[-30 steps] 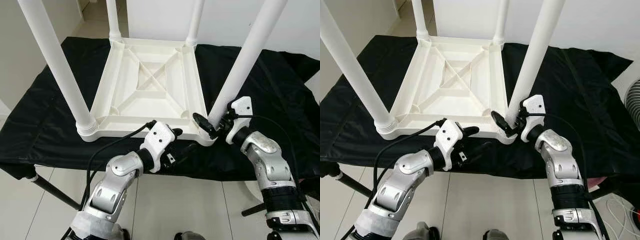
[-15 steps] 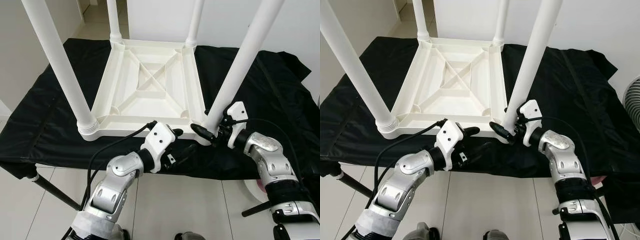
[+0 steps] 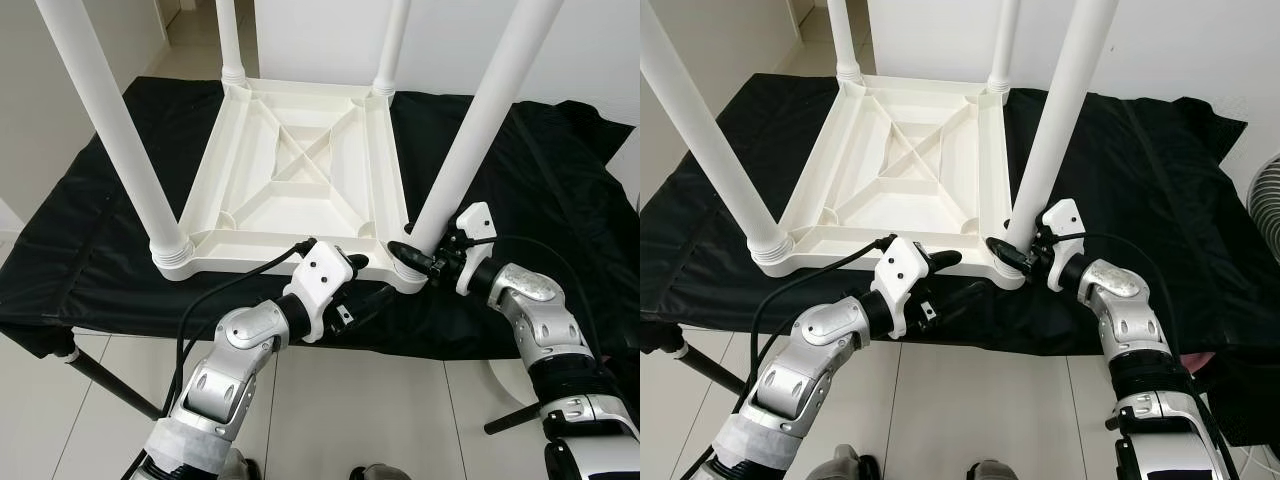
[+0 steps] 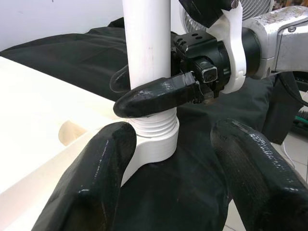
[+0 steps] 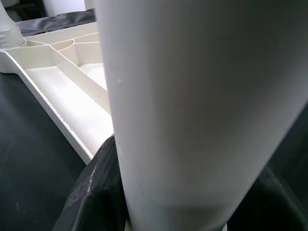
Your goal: Building children table
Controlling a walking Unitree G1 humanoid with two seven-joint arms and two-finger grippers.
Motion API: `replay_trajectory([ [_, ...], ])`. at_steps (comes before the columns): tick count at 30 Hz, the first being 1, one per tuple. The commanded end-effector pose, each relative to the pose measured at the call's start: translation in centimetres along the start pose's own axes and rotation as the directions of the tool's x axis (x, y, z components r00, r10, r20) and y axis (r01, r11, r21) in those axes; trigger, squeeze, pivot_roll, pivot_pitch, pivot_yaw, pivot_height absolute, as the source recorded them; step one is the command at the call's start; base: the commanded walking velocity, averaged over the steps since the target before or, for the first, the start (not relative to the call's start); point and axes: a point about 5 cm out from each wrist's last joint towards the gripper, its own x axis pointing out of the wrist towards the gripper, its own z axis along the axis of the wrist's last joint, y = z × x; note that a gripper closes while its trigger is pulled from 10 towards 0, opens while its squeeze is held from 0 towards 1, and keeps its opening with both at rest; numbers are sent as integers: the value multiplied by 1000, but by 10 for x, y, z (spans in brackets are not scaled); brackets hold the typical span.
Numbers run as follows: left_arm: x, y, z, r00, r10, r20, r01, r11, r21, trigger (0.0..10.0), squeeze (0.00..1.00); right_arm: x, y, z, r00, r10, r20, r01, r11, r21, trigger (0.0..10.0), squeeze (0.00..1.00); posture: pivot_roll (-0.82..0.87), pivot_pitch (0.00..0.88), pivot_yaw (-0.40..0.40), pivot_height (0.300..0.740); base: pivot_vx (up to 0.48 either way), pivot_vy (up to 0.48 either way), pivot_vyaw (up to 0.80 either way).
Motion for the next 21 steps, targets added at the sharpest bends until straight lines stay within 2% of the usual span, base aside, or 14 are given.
replay_trajectory([
  [1, 1, 3, -1, 998, 62, -2, -62, 998, 8, 10000, 0, 3, 5, -9, 999, -29, -35, 29, 999, 24, 10000, 0, -99, 65, 14, 740, 0, 0, 0],
  [2, 2, 3, -1, 998, 63, 0, -63, 998, 6, 10000, 0, 5, 5, -9, 996, -89, -34, 89, 996, 27, 10000, 0, -99, 68, 11, 740, 0, 0, 0],
  [3, 2, 3, -1, 998, 63, 0, -63, 998, 6, 10000, 0, 5, 5, -9, 996, -89, -34, 89, 996, 27, 10000, 0, -99, 68, 11, 740, 0, 0, 0],
  [4, 2, 3, -1, 998, 64, 1, -64, 998, 4, 10000, 0, 7, 6, -9, 989, -144, -34, 145, 989, 33, 10000, 0, -101, 69, 9, 740, 0, 0, 0],
  [7, 3, 2, -2, 998, 64, 2, -64, 998, 0, 10000, 0, 9, 11, -7, 979, -204, -26, 205, 978, 32, 10000, 0, -104, 73, 6, 740, 0, 0, 0],
  [9, 3, 1, -2, 998, 64, 3, -64, 998, -3, 10000, 0, 11, 17, -5, 974, -227, -19, 228, 973, 43, 10000, 0, -108, 75, 0, 740, 0, 0, 0],
  [14, 3, 1, -2, 998, 64, 3, -64, 998, -3, 10000, 0, 11, 17, -5, 974, -227, -19, 228, 973, 43, 10000, 0, -108, 75, 0, 740, 0, 0, 0],
  [15, 3, 0, -2, 998, 63, 3, -63, 998, -5, 10000, 0, 12, 24, -3, 962, -271, -11, 271, 960, 65, 10000, 0, -108, 76, -4, 740, 0, 0, 0],
  [16, 3, 0, -2, 998, 63, 3, -63, 998, -5, 10000, 0, 12, 24, -3, 962, -271, -11, 271, 960, 65, 10000, 0, -108, 76, -4, 740, 0, 0, 0],
  [17, 3, 0, -3, 998, 63, 4, -63, 998, -7, 10000, 0, 11, 30, -1, 919, -395, -21, 395, 915, 77, 10000, 0, -113, 73, -4, 740, 0, 0, 0],
  [19, 3, 0, -3, 998, 63, 4, -63, 998, -7, 10000, 0, 11, 30, -1, 919, -395, -21, 395, 915, 77, 10000, 0, -113, 73, -4, 740, 0, 0, 0],
  [20, 3, -1, -3, 998, 62, 4, -62, 998, -8, 10000, 0, 9, 34, 1, 864, -503, -29, 504, 859, 88, 10000, 0, -114, 72, -4, 740, 0, 0, 0],
  [21, 4, -1, -3, 998, 58, 5, -58, 998, -6, 10000, 0, 5, 39, 1, 777, -628, -40, 629, 773, 85, 10000, 0, -114, 69, -6, 740, 0, 0, 0],
])
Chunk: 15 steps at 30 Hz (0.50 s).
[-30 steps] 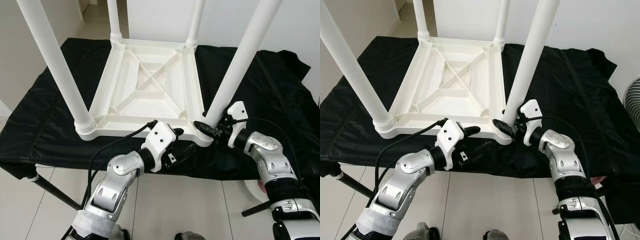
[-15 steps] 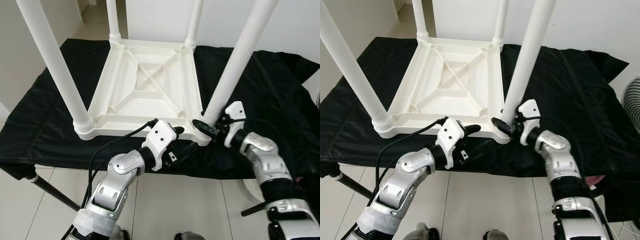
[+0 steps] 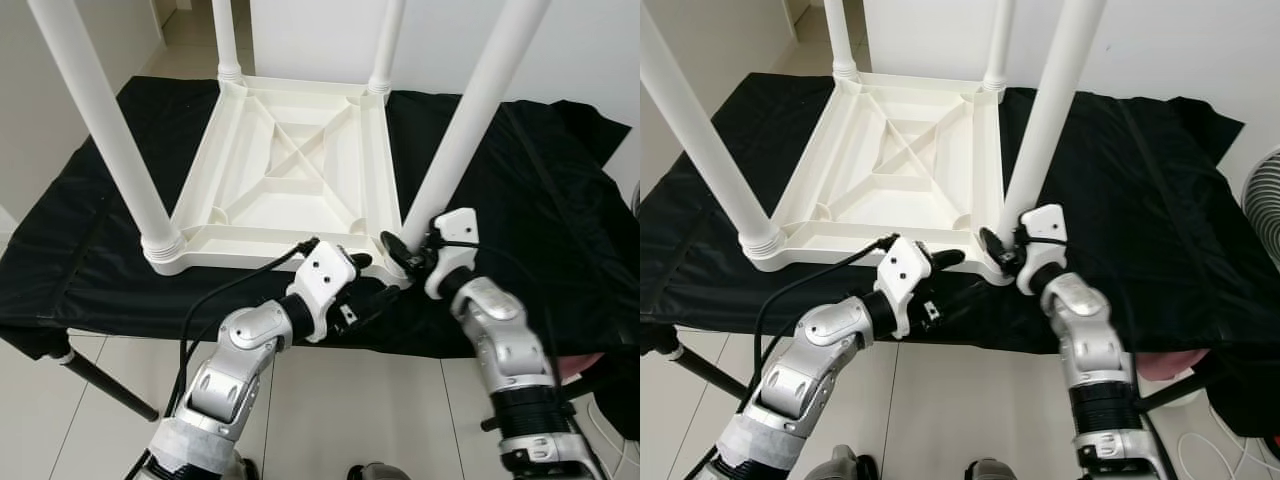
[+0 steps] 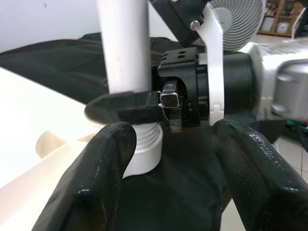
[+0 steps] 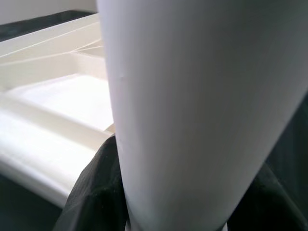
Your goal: Building children table
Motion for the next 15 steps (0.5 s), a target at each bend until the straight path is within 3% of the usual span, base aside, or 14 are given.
replay_trajectory([
  [1, 0, 3, -4, 998, 66, -13, -66, 998, 2, 10000, 0, -11, -2, -5, 964, -261, -39, 260, 965, -32, 10000, 0, -113, 67, -7, 740, 0, 0, 0],
  [9, 1, 7, -3, 997, 73, -10, -73, 997, 9, 10000, 0, -15, 15, -5, 944, -330, -28, 330, 944, 4, 10000, 0, -110, 63, -6, 740, 0, 0, 0],
  [15, -1, 6, -5, 997, 72, -14, -72, 997, 8, 10000, 0, -18, 8, -2, 937, -349, -21, 349, 937, -9, 10000, 0, -111, 57, -8, 740, 0, 0, 0],
])
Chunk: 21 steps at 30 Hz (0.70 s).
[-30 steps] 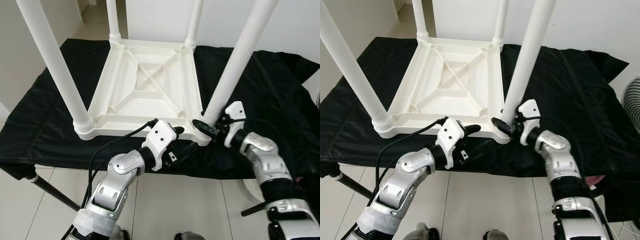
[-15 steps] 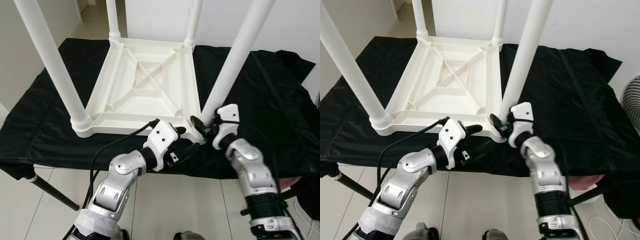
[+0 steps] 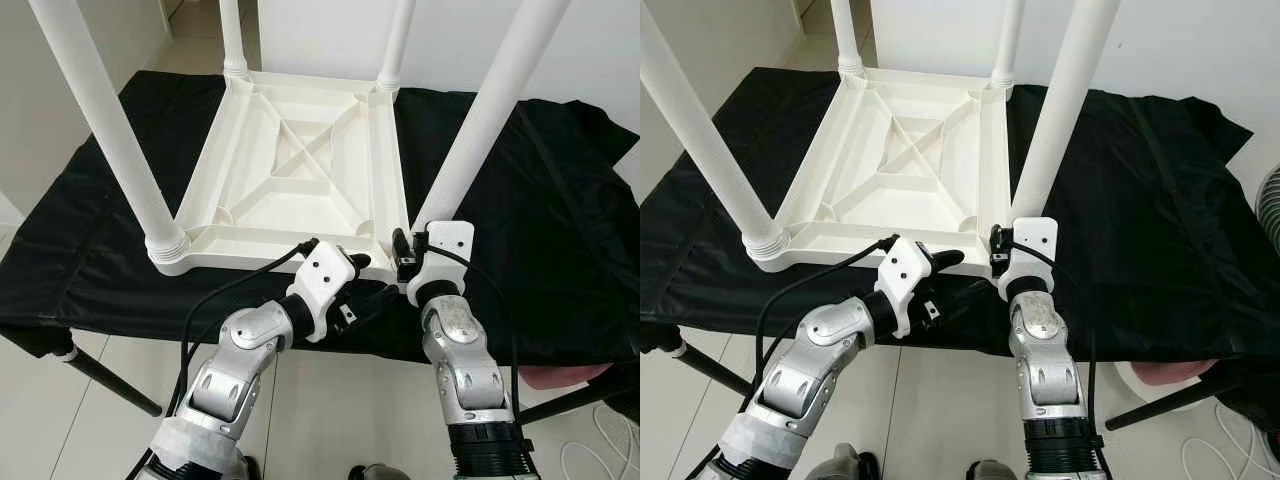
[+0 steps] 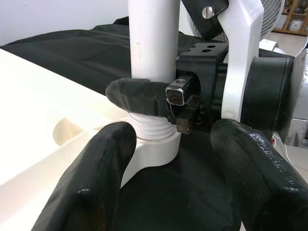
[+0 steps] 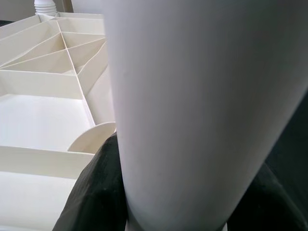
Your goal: Building children table
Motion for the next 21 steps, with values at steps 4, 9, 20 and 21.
replay_trajectory([
  [4, -1, 4, -1, 998, 66, -7, -66, 998, 12, 10000, 0, -2, -17, -3, 997, -70, -16, 69, 996, -50, 10000, 1000, -110, 54, -9, 740, 0, 0, 0],
  [9, -2, 7, 1, 998, 71, -1, -71, 997, 15, 10000, 0, 1, -22, 3, 998, -45, 54, 47, 999, -24, 10000, 1000, -112, 44, -5, 740, 0, 0, 0],
  [20, -5, 14, 2, 995, 104, -7, -103, 994, 42, 10000, 0, 14, -30, -9, 933, 361, 7, -361, 932, 15, 10000, 0, -79, 56, -10, 740, 0, 0, 0],
  [21, -6, 14, 2, 994, 108, -9, -108, 993, 40, 10000, 0, 15, -33, -10, 904, 428, -6, -428, 904, -1, 10000, 0, -77, 53, -6, 740, 0, 0, 0],
])
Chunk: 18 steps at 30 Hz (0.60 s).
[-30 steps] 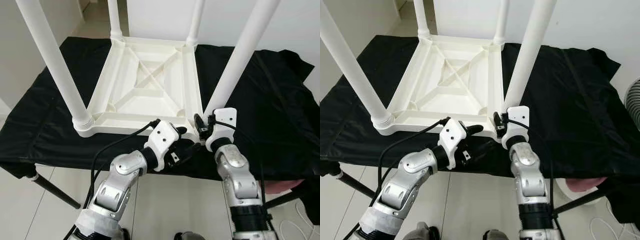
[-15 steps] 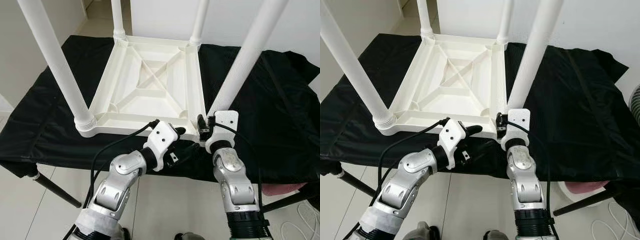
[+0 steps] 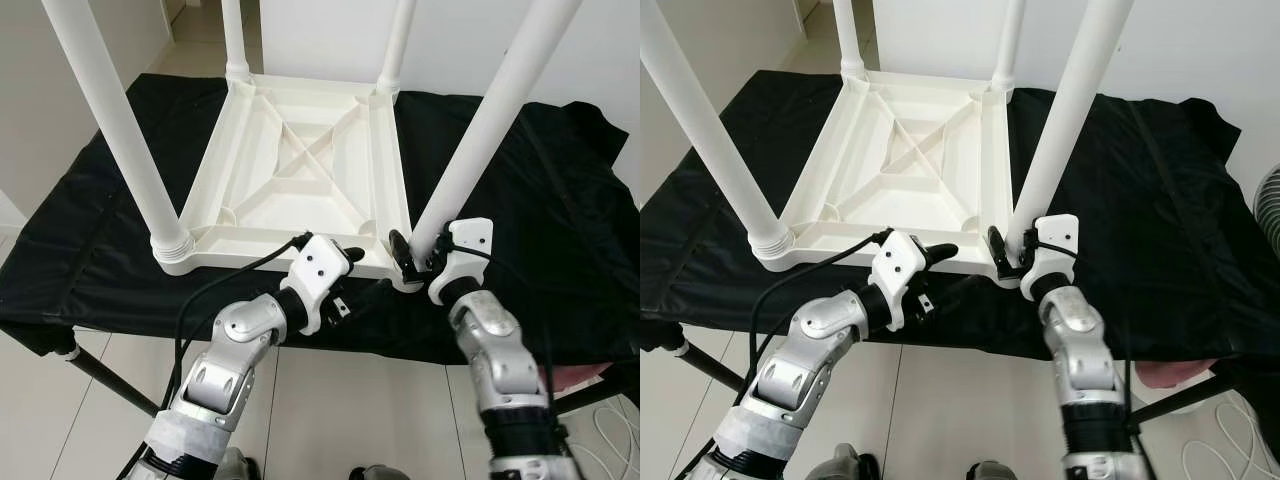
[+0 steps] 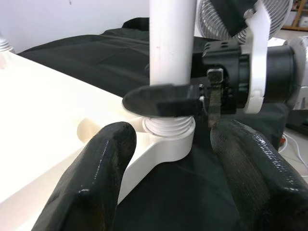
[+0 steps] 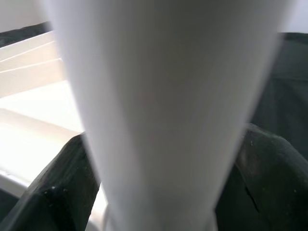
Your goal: Building children table
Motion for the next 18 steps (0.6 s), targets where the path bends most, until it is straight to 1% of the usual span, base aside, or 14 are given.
replay_trajectory([
  [1, -2, 3, -1, 997, 80, -6, -80, 997, 10, 10000, 0, 0, -3, -3, 988, 151, -17, -152, 988, -32, 10000, 0, -76, 51, -6, 740, 0, 0, 0],
  [2, -2, 3, -1, 997, 80, -6, -80, 997, 10, 10000, 0, 0, -3, -3, 988, 151, -17, -152, 988, -32, 10000, 0, -76, 51, -6, 740, 0, 0, 0],
  [3, -1, 3, -1, 997, 81, -4, -81, 997, 10, 10000, 0, 1, -6, -3, 978, 207, -31, -209, 976, -54, 10000, 0, -76, 49, -4, 740, 0, 0, 0],
  [5, 0, 3, 0, 997, 80, -1, -80, 997, 9, 10000, 0, 4, -8, -3, 964, 265, -39, -267, 961, -78, 10000, 0, -75, 41, -2, 740, 0, 0, 0],
  [8, 1, 3, 1, 997, 75, 1, -75, 997, 8, 10000, 0, 8, -9, -1, 959, 281, -40, -284, 954, -96, 10000, 0, -75, 38, 1, 740, 0, 0, 0],
  [9, 2, 2, 1, 998, 70, 3, -70, 998, 8, 10000, 0, 13, -10, -1, 955, 295, -42, -298, 947, -124, 10000, 0, -76, 32, 6, 740, 0, 0, 0],
  [11, 2, 2, 1, 998, 70, 3, -70, 998, 8, 10000, 0, 13, -10, -1, 955, 295, -42, -298, 947, -124, 10000, 0, -76, 32, 6, 740, 0, 0, 0],
  [12, 4, 1, 0, 998, 63, 2, -63, 998, 6, 10000, 0, 18, -12, -1, 953, 298, -53, -302, 942, -147, 10000, 0, -77, 28, 12, 740, 0, 0, 0],
  [14, 4, 1, 0, 998, 63, 2, -63, 998, 6, 10000, 0, 18, -12, -1, 953, 298, -53, -302, 942, -147, 10000, 0, -77, 28, 12, 740, 0, 0, 0],
  [16, 4, -1, -1, 999, 42, -2, -42, 999, 1, 10000, 0, 26, -11, -5, 942, 326, -80, -335, 928, -162, 10000, 0, -76, 23, 18, 740, 0, 0, 0],
  [17, 4, -2, -2, 1000, 29, -9, -29, 1000, 4, 10000, 0, 29, -10, -7, 937, 338, -94, -349, 922, -168, 3373, 0, -75, 22, 19, 740, 0, 0, 0],
  [18, 4, -2, -2, 1000, 29, -9, -29, 1000, 4, 10000, 0, 29, -10, -7, 937, 338, -94, -349, 922, -168, 3373, 0, -75, 22, 19, 740, 0, 0, 0],
])
